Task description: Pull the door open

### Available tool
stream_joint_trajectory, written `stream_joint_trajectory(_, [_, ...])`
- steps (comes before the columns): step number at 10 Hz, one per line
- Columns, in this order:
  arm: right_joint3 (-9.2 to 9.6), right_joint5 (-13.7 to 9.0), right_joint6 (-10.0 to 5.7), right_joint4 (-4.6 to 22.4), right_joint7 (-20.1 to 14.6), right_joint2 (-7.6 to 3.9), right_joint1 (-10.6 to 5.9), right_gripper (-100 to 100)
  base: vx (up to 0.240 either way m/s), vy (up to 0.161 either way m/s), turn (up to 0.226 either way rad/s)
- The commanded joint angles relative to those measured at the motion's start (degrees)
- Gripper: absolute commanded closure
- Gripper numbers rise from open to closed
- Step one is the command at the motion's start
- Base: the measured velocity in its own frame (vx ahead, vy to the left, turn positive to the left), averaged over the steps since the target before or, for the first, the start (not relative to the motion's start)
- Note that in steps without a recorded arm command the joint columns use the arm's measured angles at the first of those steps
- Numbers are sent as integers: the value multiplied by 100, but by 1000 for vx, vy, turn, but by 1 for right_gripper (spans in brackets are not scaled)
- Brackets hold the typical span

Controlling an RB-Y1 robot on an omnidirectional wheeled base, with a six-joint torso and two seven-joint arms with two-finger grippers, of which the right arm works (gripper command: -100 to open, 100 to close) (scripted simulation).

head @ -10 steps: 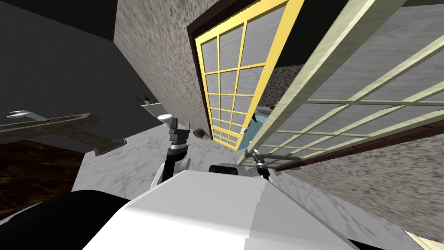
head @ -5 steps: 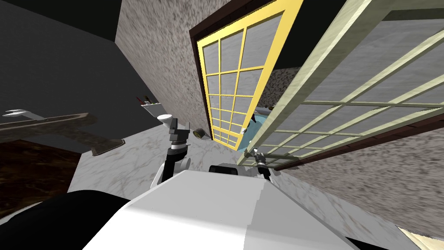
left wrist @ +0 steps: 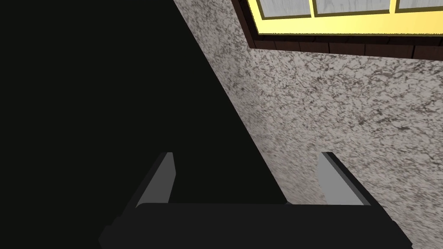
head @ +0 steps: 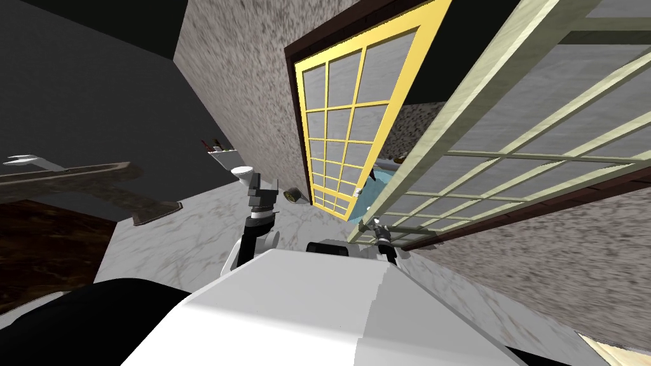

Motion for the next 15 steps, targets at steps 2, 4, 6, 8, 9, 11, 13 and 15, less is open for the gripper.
stream_joint_trajectory(2, [-152,-260,314,-33,1,-94,103,100,-8,7,-6])
stream_joint_trajectory(4, [-194,-480,531,-25,-30,-95,97,100,-9,9,-6])
stream_joint_trajectory(6, [-194,-614,572,-25,-30,-95,97,100,-21,16,16])
stream_joint_trajectory(8, [-194,-614,551,-17,-30,-95,97,100,12,-10,-30])
stream_joint_trajectory(9, [-194,-614,662,-25,-30,-95,97,100,-18,6,34])
stream_joint_trajectory(11, [-194,-614,662,-208,-30,-90,97,100,-8,4,-18])
stream_joint_trajectory(13, [-194,-614,662,-25,-30,-95,97,100,-6,-7,6])
stream_joint_trajectory(15, [15,-565,466,-3,-310,63,-15,100,-16,31,48])
